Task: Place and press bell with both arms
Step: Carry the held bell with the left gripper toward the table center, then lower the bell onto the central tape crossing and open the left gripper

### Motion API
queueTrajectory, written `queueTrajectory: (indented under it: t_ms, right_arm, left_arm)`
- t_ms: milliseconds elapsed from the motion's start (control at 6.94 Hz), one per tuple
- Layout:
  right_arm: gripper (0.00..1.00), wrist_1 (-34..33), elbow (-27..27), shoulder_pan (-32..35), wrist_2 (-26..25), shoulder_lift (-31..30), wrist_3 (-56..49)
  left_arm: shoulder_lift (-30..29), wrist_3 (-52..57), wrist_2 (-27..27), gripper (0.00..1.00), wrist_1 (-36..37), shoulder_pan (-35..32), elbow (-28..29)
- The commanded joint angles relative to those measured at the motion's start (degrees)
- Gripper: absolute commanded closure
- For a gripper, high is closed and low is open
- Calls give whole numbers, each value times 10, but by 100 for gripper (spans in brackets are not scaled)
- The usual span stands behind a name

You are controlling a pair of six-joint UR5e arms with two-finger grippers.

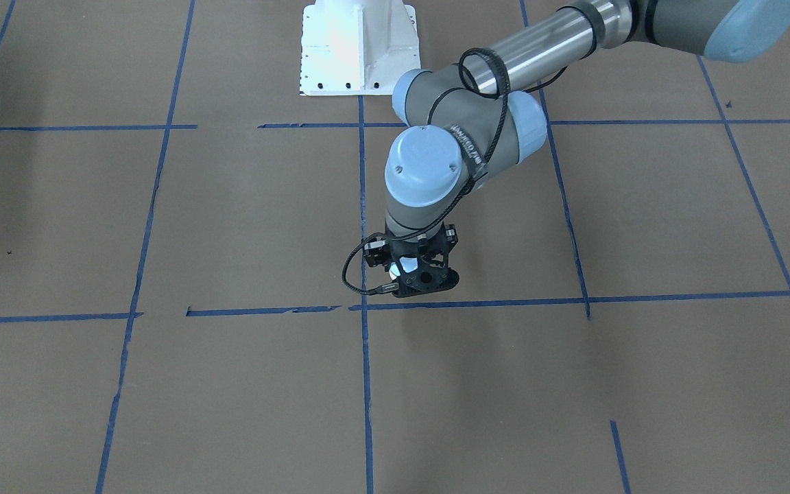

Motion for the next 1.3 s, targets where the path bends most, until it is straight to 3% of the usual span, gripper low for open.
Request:
queueTrajectory:
  t_ms: [0, 144, 288, 432, 576, 864, 1152]
  right_arm:
    - [0, 0, -1, 0, 0, 0, 0]
    - [0, 0, -1, 0, 0, 0, 0]
    - [0, 0, -1, 0, -1, 0, 0]
    - [0, 0, -1, 0, -1, 0, -1]
    - [0, 1, 0, 0, -1, 0, -1]
    - [0, 46, 1, 0, 1, 3, 4]
    - [0, 51, 5, -2, 14, 6, 7]
  left_arm:
    - [-35, -29, 45, 92, -67, 27, 78]
    - [-39, -75, 67, 84, -91, 40, 90]
    - [-46, -81, 76, 61, -96, 43, 96]
    - [-46, -78, 77, 10, -96, 43, 98]
    - [-46, -78, 77, 0, -96, 43, 97]
    - [-51, -79, 72, 0, -72, 35, 76]
    - [-37, -2, 30, 0, 103, -3, -43]
